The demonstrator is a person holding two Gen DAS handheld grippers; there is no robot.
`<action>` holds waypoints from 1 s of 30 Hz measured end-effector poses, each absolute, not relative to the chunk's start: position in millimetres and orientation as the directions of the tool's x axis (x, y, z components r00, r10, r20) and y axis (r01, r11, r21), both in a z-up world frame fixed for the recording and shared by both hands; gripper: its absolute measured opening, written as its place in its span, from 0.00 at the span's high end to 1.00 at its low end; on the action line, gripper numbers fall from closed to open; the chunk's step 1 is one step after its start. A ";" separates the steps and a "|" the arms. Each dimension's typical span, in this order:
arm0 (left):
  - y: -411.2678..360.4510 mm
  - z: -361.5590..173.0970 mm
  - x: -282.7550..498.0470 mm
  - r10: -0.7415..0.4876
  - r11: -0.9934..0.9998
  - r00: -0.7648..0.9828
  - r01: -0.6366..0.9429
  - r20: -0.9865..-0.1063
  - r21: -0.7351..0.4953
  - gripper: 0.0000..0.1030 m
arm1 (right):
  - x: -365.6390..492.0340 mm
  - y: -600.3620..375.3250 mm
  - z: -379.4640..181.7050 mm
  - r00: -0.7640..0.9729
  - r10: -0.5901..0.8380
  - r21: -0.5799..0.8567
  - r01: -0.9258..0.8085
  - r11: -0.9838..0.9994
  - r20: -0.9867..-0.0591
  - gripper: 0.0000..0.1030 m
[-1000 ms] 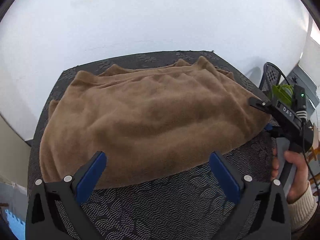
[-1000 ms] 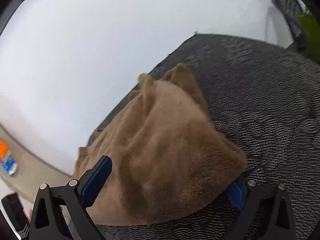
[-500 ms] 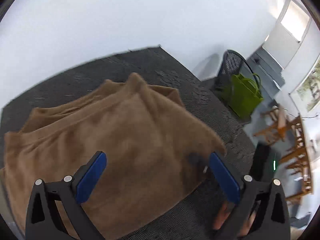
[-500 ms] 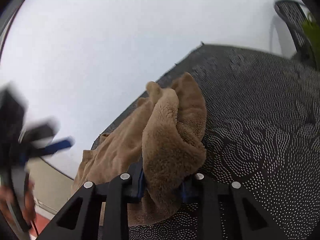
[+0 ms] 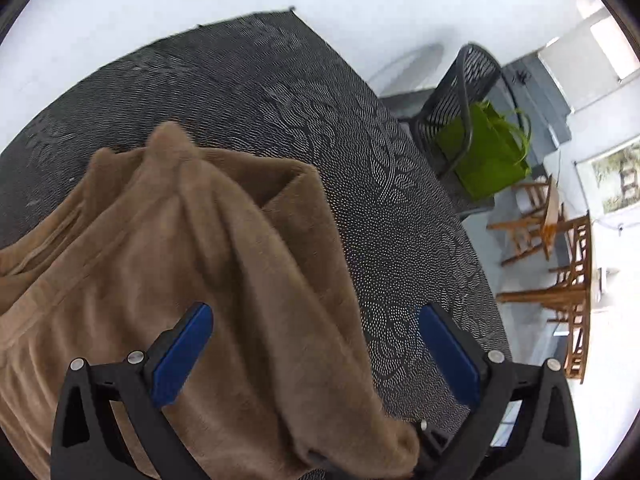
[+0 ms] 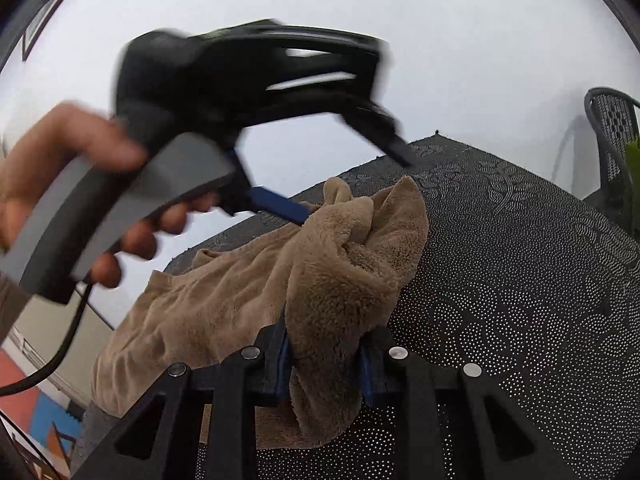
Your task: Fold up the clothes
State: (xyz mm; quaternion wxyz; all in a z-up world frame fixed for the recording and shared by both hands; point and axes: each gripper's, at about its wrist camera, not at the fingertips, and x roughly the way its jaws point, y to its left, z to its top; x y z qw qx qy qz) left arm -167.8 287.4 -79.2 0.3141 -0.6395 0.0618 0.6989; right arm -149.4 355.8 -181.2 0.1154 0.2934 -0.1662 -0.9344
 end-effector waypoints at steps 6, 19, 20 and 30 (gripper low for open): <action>319.7 -99.2 -171.7 0.211 -0.801 0.045 -0.565 -0.976 -0.200 0.00 | -142.2 338.2 -171.8 -0.813 -0.289 0.307 0.144 -0.941 -0.505 0.73; 344.5 -123.5 -155.0 -0.031 -0.754 -0.015 -0.656 -0.999 0.033 0.00 | -139.9 325.8 -167.6 -0.813 -0.279 0.285 0.146 -0.947 -0.511 0.73; 344.8 -124.1 -152.9 -0.042 -0.747 -0.025 -0.664 -0.999 0.048 0.00 | -139.8 325.3 -167.4 -0.813 -0.279 0.286 0.146 -0.947 -0.511 0.72; 334.0 -113.9 -147.3 -0.069 -0.728 -0.095 -0.676 -0.993 0.115 0.44 | -140.0 319.2 -166.2 -0.811 -0.278 0.292 0.139 -0.946 -0.515 0.72</action>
